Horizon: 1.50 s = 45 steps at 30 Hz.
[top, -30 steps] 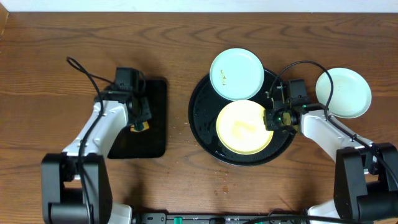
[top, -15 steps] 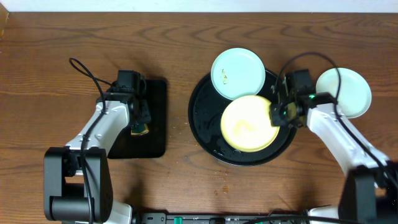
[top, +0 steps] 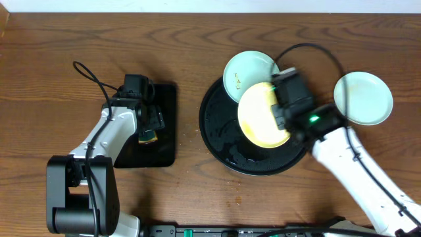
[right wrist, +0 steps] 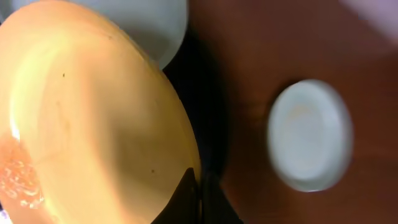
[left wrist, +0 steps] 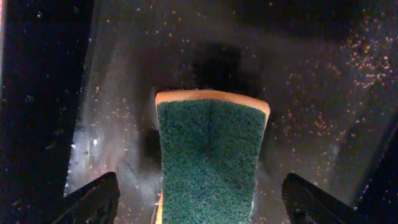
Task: Clean dirty plates on tray and stack at the side
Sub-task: 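Lift the yellow plate with the right gripper and stack it on the green plate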
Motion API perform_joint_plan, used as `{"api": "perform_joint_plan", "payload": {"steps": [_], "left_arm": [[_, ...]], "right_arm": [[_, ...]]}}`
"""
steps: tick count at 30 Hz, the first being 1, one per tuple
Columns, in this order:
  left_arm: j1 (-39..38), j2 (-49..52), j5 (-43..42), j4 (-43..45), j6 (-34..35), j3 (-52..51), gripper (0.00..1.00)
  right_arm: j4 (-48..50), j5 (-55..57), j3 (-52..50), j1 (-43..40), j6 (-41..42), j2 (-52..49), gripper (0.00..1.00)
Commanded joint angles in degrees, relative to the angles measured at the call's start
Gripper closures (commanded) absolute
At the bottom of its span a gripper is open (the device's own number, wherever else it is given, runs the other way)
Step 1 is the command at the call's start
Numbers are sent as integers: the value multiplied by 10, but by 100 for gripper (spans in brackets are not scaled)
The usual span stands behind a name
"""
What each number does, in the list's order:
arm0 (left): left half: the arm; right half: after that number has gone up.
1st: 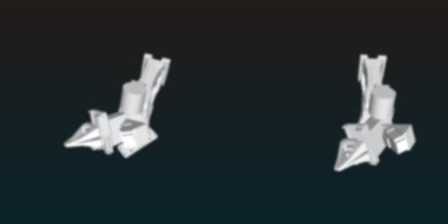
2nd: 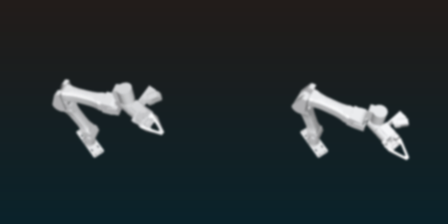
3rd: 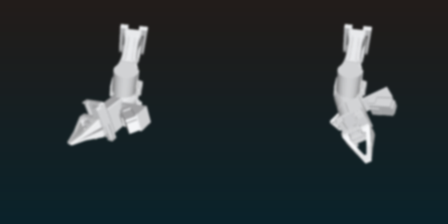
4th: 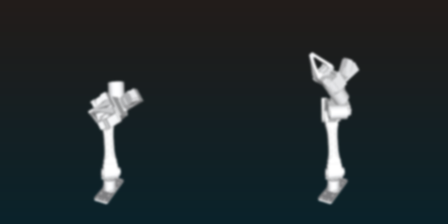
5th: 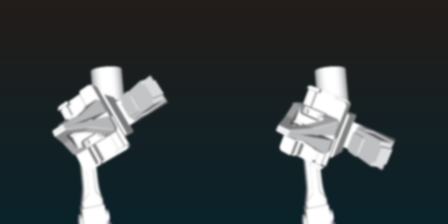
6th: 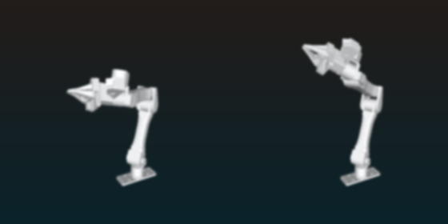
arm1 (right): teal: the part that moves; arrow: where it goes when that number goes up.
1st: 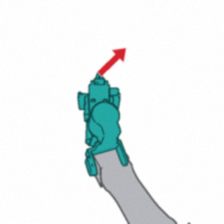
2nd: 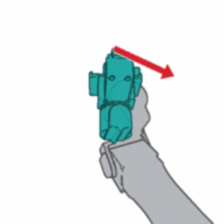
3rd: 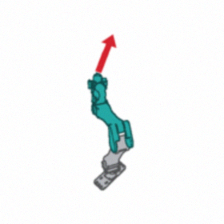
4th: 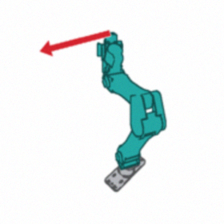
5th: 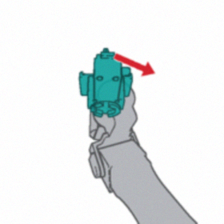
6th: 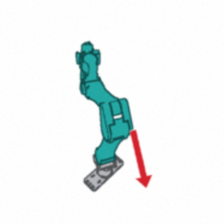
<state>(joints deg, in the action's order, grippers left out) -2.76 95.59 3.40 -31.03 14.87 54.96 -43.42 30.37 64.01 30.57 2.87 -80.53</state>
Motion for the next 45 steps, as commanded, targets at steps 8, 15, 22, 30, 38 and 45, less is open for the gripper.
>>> {"api": "perform_joint_plan", "payload": {"steps": [8, 15, 22, 30, 38, 45], "left_arm": [[2, 0, 10, -1, -2, 0, 11], [2, 0, 9, -1, -2, 0, 11], [2, 0, 10, -1, -2, 0, 11], [2, 0, 10, -1, -2, 0, 11], [2, 0, 9, -1, -2, 0, 11], [2, 0, 9, -1, -2, 0, 11]], "right_arm": [[63, 410, 8, 227, -32, 4, 99], [68, 463, 8, 265, -33, 4, 99], [86, 474, 8, 256, -51, 4, 99], [80, 380, 7, 251, -7, 4, 99], [96, 53, 8, 116, 61, 4, 99], [151, -199, 10, -147, 64, 5, 99]]}}
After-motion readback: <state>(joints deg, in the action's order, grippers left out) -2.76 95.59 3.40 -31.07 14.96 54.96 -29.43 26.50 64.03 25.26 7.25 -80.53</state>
